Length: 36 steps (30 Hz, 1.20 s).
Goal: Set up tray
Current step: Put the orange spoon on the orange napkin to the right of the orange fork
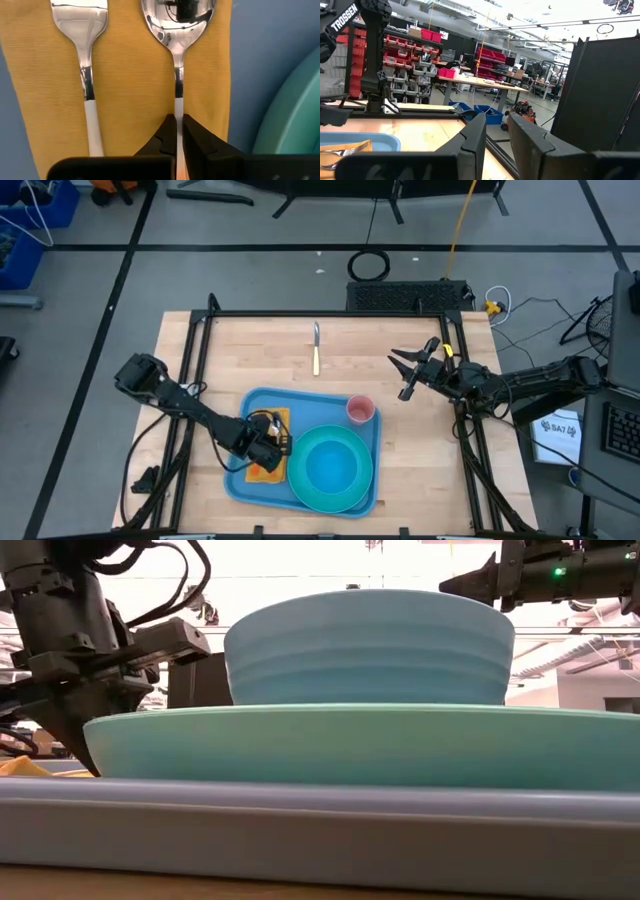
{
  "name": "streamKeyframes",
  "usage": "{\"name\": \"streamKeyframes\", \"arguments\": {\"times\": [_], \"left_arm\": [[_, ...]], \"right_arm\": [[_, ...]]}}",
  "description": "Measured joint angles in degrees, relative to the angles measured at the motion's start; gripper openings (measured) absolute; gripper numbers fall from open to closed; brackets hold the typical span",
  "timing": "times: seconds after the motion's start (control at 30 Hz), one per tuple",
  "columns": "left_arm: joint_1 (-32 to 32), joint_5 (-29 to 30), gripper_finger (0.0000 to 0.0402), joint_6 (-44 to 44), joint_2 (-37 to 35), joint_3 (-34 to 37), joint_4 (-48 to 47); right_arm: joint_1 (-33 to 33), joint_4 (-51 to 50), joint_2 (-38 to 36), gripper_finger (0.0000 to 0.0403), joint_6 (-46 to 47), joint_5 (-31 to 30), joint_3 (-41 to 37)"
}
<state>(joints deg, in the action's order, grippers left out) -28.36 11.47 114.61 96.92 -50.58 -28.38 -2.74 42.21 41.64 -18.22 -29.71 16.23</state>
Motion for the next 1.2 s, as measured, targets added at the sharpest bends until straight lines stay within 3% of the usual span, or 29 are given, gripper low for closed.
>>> {"name": "streamKeyframes", "arguments": {"times": [1.2], "left_arm": [[-0.59,-4.42,0.0009,1.02,-2.19,0.19,-3.39]], "right_arm": [[0.0,-0.46,-0.08,0.0077,-0.22,0.0,0.0]]}}
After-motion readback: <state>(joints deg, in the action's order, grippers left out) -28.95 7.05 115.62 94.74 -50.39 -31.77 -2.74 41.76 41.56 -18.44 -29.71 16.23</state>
